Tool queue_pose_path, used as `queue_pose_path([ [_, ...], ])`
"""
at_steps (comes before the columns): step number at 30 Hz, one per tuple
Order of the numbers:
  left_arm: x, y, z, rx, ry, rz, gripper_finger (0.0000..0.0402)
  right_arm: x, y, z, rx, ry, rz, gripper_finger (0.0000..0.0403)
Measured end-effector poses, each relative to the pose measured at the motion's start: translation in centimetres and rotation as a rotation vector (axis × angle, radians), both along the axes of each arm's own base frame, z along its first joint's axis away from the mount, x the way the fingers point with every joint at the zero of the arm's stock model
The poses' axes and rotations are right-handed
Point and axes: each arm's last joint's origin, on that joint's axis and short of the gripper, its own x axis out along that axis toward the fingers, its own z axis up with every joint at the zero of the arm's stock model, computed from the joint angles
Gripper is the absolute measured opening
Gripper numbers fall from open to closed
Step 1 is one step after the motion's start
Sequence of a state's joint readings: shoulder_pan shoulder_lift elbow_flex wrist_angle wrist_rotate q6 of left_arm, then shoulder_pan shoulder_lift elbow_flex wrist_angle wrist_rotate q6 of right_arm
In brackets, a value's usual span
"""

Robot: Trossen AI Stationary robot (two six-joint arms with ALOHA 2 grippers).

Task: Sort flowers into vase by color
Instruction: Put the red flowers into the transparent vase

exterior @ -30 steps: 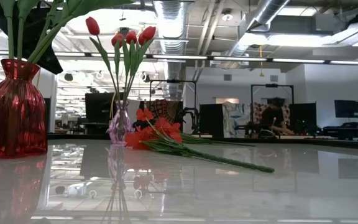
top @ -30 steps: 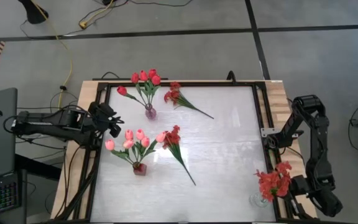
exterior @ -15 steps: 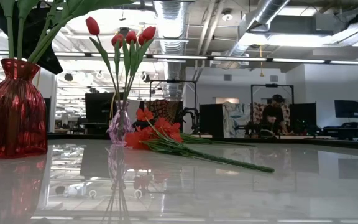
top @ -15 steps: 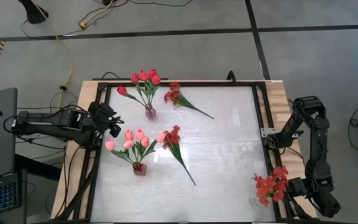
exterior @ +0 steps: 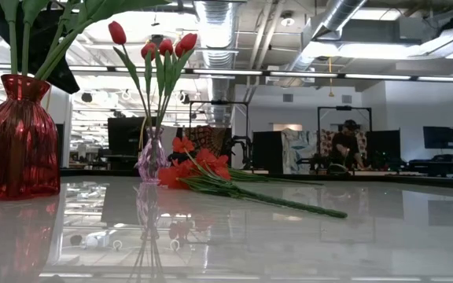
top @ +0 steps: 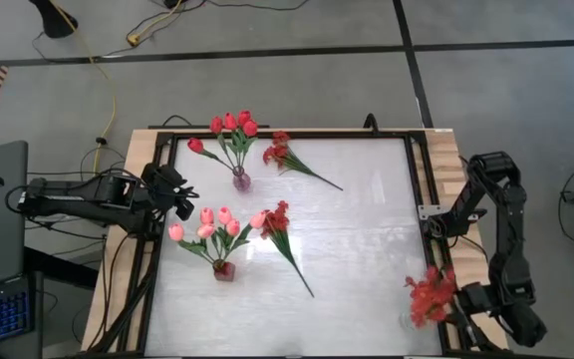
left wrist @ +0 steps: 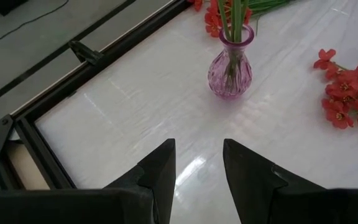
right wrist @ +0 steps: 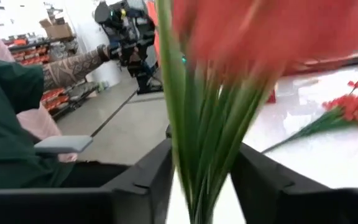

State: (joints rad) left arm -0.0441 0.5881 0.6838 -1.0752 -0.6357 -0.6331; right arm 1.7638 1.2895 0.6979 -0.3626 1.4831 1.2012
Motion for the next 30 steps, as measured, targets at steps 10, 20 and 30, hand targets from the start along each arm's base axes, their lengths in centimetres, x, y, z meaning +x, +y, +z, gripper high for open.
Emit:
queue_pose_path([
  [10, 0.0, 0.0, 0.0, 0.000, 0.004, 0.000, 0.0123, 0.0, -1.5, 2.6, 0.145, 0.236, 0.168, 0.0245],
  [20, 0.0, 0.0, 0.0, -0.002, 0.004, -0.001, 0.0123, 0.4, -6.4, 6.2, 0.408, 0.531, 0.338, 0.0232],
  [30, 0.0, 0.0, 0.0, -0.002, 0.004, -0.001, 0.0123, 1.6, -12.5, 7.9, 0.483, 0.649, 0.362, 0.0223],
])
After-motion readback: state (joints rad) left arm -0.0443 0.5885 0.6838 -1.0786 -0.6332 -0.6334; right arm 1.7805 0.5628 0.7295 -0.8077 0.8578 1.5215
